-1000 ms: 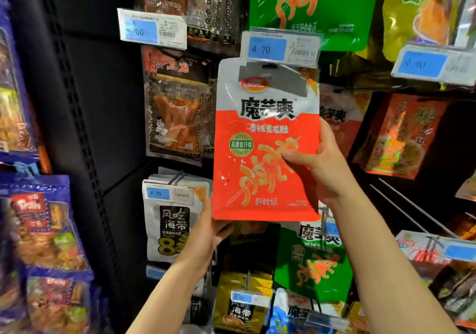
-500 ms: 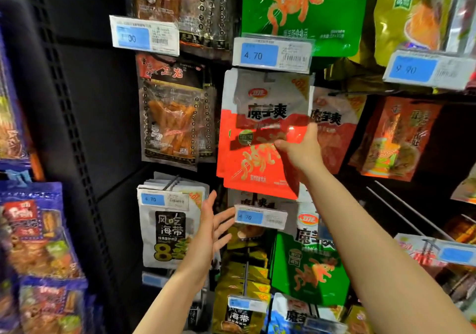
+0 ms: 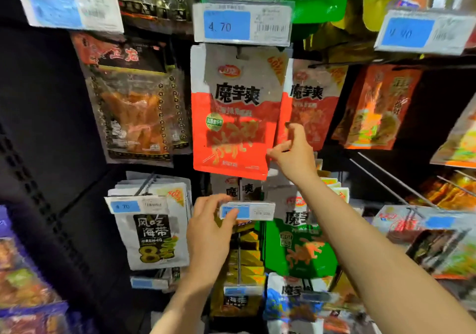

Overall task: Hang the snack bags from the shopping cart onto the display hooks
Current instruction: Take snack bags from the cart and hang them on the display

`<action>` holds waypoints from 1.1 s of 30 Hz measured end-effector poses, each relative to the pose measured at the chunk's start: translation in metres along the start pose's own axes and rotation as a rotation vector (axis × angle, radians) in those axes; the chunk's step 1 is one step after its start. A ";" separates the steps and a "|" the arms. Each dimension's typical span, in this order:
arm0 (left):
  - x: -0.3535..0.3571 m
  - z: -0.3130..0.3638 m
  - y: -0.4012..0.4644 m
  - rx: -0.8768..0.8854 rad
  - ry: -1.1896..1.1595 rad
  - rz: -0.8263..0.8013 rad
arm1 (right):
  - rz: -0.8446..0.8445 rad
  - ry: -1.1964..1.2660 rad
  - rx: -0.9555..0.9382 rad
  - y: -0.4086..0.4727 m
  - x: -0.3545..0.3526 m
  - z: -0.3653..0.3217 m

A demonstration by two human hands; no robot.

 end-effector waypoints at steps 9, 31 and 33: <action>0.060 0.052 -0.013 0.268 0.325 0.152 | -0.076 0.071 -0.080 -0.073 -0.077 0.051; 0.530 0.321 -0.212 0.750 0.055 -1.348 | 0.500 0.069 0.800 -0.456 -0.441 0.386; 0.567 0.337 -0.226 0.751 0.051 -1.392 | 0.578 0.077 0.856 -0.479 -0.462 0.397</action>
Point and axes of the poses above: each hand's wrist, its own y-axis towards the middle knuckle, its own x-axis out of the palm, z = x × y, the point moved 1 cm from there along y, towards the middle knuckle, and after that the axes turned 14 degrees about -z, right-handed, at the moved point
